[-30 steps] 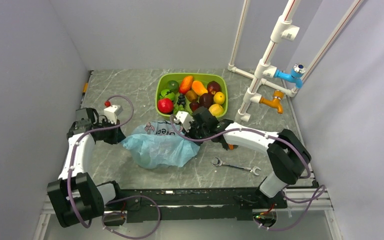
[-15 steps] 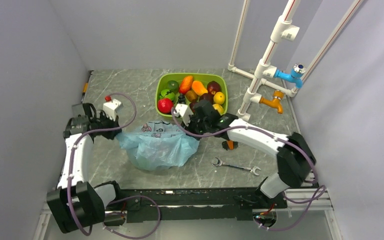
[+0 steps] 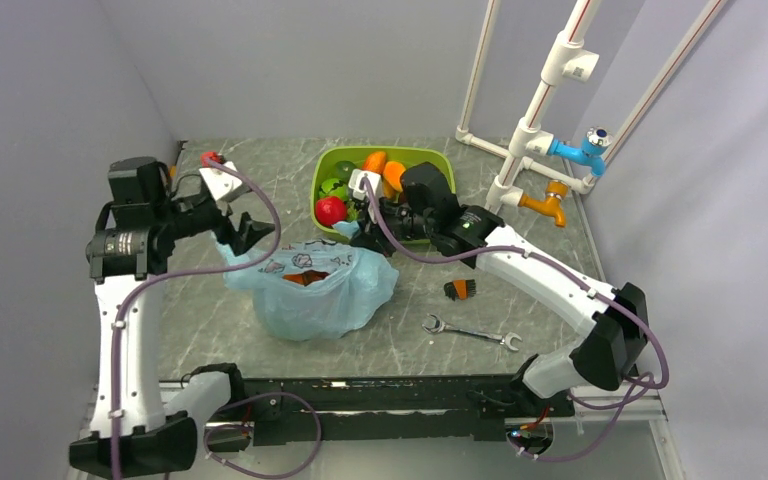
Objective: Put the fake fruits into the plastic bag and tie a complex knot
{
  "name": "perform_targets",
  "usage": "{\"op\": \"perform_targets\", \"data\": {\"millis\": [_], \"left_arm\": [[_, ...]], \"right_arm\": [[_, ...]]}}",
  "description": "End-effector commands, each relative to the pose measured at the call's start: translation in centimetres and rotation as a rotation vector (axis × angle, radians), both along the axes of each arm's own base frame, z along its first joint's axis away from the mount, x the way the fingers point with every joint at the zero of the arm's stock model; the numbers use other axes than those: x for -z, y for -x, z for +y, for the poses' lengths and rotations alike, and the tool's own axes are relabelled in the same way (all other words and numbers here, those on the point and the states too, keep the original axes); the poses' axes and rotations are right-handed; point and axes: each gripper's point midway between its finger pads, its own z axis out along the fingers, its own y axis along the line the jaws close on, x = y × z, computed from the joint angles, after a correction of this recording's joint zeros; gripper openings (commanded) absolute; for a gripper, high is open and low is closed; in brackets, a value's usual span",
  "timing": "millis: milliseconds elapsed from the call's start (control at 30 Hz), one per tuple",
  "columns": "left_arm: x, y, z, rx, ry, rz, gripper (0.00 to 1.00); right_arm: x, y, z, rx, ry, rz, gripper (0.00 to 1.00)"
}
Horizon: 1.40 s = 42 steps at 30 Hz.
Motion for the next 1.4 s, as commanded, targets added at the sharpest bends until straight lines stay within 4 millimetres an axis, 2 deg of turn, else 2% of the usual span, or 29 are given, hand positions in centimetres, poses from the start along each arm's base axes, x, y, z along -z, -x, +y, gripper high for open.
{"op": "perform_targets", "data": {"millis": [0,100,233,367,400,433,467,500,533,600,633,733,767,833,900,967,1033,1067,1200,1233,1367], "left_arm": [[-3.4,3.3,-6.6,0.247,0.123,0.014,0.88],[-3.4,3.4,-9.3,0.311,0.142,0.047,0.90],[-3.0,3.4,-11.7,0.354,0.148,0.067,0.93],[-3.0,3.5,-13.4,0.367,0.195,0.116,0.84],[-3.0,3.6,-13.7,0.372,0.203,0.128,0.78],[-2.9,3.6,-13.9,0.369,0.211,0.138,0.67],[-2.7,3.6,-14.0,0.363,0.225,0.160,0.44],[-2.4,3.5,-14.0,0.352,0.233,0.183,0.11],[-2.3,3.5,-14.0,0.335,0.245,0.209,0.00],[-2.4,3.2,-13.6,0.288,0.288,0.249,0.00],[-2.3,2.8,-13.3,0.227,0.335,0.297,0.00],[-3.4,1.5,-12.5,0.119,0.453,0.325,0.00],[-3.6,1.2,-12.3,0.086,0.475,0.328,0.00],[-3.7,1.1,-12.2,0.065,0.508,0.351,0.00],[-3.6,1.2,-12.2,0.049,0.531,0.368,0.00],[-3.7,1.2,-12.1,0.043,0.553,0.364,0.00],[-4.1,1.3,-12.1,0.037,0.580,0.361,0.00],[-4.2,1.3,-12.1,0.032,0.588,0.365,0.00],[-5.3,1.6,-11.9,0.037,0.616,0.365,0.00],[-5.5,1.8,-11.9,0.040,0.623,0.364,0.00],[-6.3,2.1,-11.5,0.047,0.639,0.343,0.00]], "right_arm": [[-6.0,1.1,2.0,-0.080,-0.162,-0.047,0.01],[-7.1,1.4,2.5,-0.091,-0.191,-0.055,0.02],[-7.7,1.8,3.2,-0.106,-0.209,-0.069,0.04],[-7.3,2.4,3.8,-0.122,-0.204,-0.084,0.05],[-7.2,2.5,3.9,-0.121,-0.203,-0.084,0.06],[-7.2,2.4,3.8,-0.117,-0.204,-0.084,0.07],[-7.1,2.5,3.7,-0.111,-0.203,-0.084,0.09],[-7.3,2.5,3.5,-0.100,-0.208,-0.088,0.13],[-7.6,2.2,3.1,-0.071,-0.217,-0.088,0.21],[-8.0,1.1,1.8,0.062,-0.248,-0.078,0.58],[-8.3,0.5,1.0,0.146,-0.283,-0.062,0.69],[-9.3,0.0,-0.3,0.293,-0.429,-0.004,0.89],[-9.1,-0.4,-0.3,0.348,-0.457,0.011,0.94],[-9.6,-1.0,0.6,0.419,-0.492,0.014,0.99],[-9.9,-2.4,1.4,0.531,-0.514,-0.003,1.00],[-9.1,-4.5,2.0,0.677,-0.502,-0.018,1.00],[-8.3,-5.3,2.9,0.709,-0.490,-0.018,0.96],[-7.6,-5.4,3.2,0.708,-0.480,-0.035,0.90],[-3.1,-6.5,3.4,0.759,-0.366,-0.097,0.61],[-1.4,-6.7,3.1,0.771,-0.332,-0.106,0.52],[4.7,-5.5,2.6,0.715,-0.219,-0.105,0.35]]}}
